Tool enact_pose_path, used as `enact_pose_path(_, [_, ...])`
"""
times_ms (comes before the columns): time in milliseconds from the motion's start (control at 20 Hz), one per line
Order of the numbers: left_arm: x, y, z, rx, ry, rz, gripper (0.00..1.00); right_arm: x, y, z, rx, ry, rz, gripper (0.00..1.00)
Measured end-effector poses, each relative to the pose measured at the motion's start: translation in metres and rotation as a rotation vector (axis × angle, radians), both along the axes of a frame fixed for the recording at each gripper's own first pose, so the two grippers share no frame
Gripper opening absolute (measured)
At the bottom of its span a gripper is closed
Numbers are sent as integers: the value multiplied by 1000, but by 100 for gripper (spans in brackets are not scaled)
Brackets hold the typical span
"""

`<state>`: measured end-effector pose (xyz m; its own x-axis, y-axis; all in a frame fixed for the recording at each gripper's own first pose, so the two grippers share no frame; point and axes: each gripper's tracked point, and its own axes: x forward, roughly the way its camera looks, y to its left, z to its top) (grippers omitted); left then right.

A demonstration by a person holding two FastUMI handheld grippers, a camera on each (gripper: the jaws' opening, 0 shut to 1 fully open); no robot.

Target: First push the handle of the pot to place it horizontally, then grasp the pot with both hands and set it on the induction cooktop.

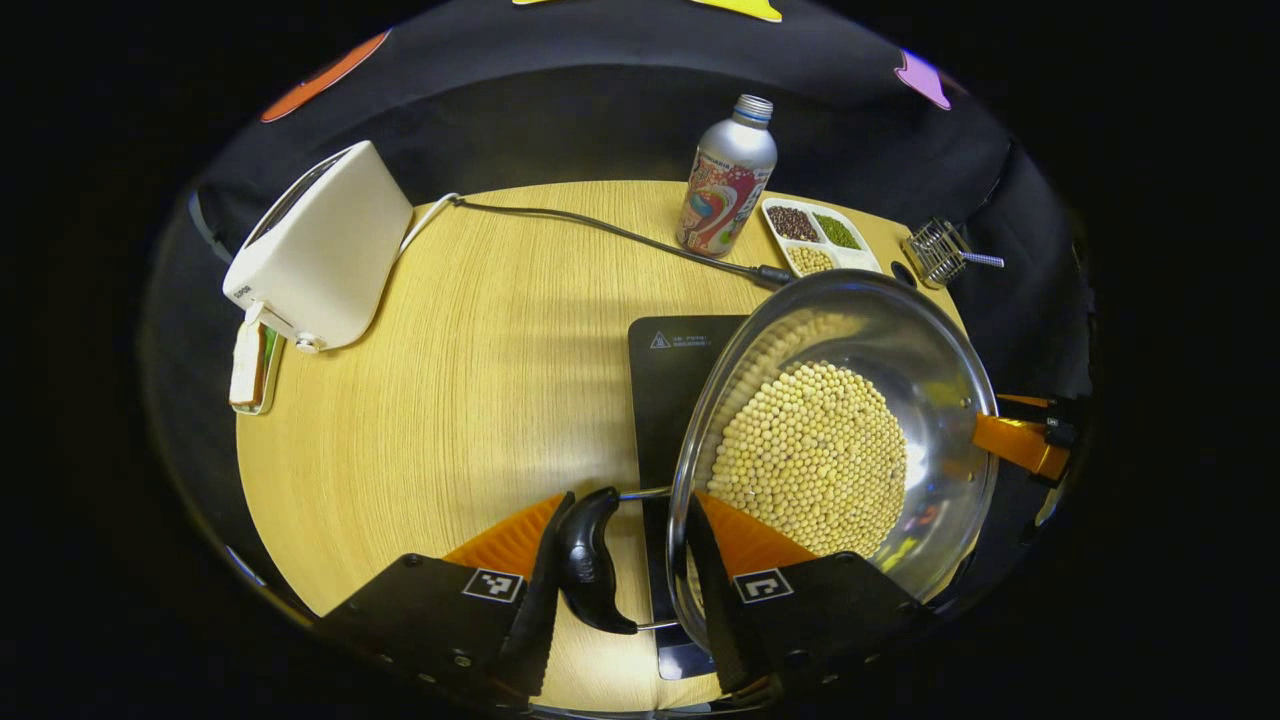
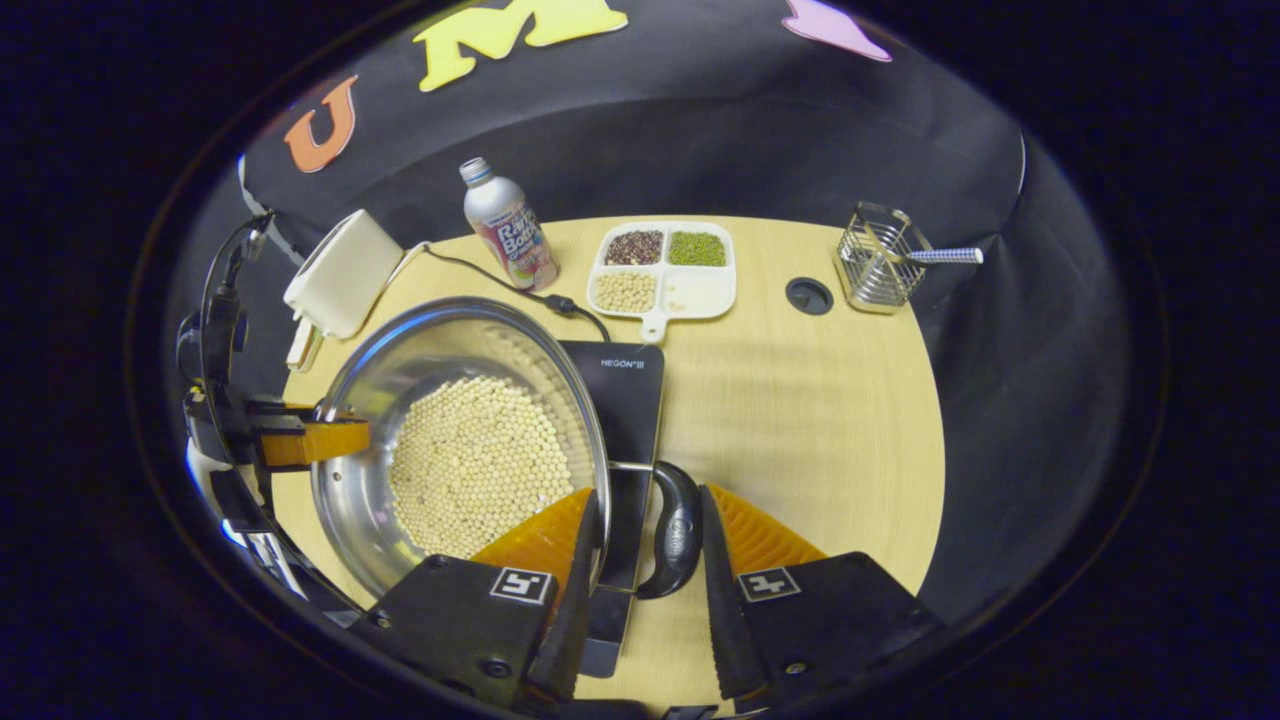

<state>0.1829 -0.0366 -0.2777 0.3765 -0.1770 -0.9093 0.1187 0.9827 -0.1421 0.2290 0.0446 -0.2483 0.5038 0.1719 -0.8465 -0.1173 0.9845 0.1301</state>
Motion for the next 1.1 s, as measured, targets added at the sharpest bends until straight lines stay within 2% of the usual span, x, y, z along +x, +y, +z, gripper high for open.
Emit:
enact_pose_path(250, [0,0,-3,-9,-6,-16,62,-1,-1,-1,43,-39,-28,53])
enact_pose_path(450, [1,0,-2,-7,-27,-23,62,-1,-1,-4,27,-68,-14,53])
enact_pose_path(550, [2,1,-3,-8,-36,-24,71,-1,-1,-3,24,-67,-18,53])
enact_pose_path(750, [2,1,-2,-8,-51,-24,53,-1,0,-2,35,-82,-20,53])
enact_pose_path(800, [3,1,-2,-8,-59,-25,53,-1,-1,-3,31,-89,-16,53])
enact_pose_path(900, [2,1,-1,-9,-67,-25,71,-1,-1,-3,25,-106,-14,53])
enact_pose_path(950, [3,2,-2,-9,-68,-25,62,-1,0,-3,19,-119,-8,53])
enact_pose_path(1100, [2,0,0,-10,-70,-26,62,1,0,-1,29,-149,-16,53])
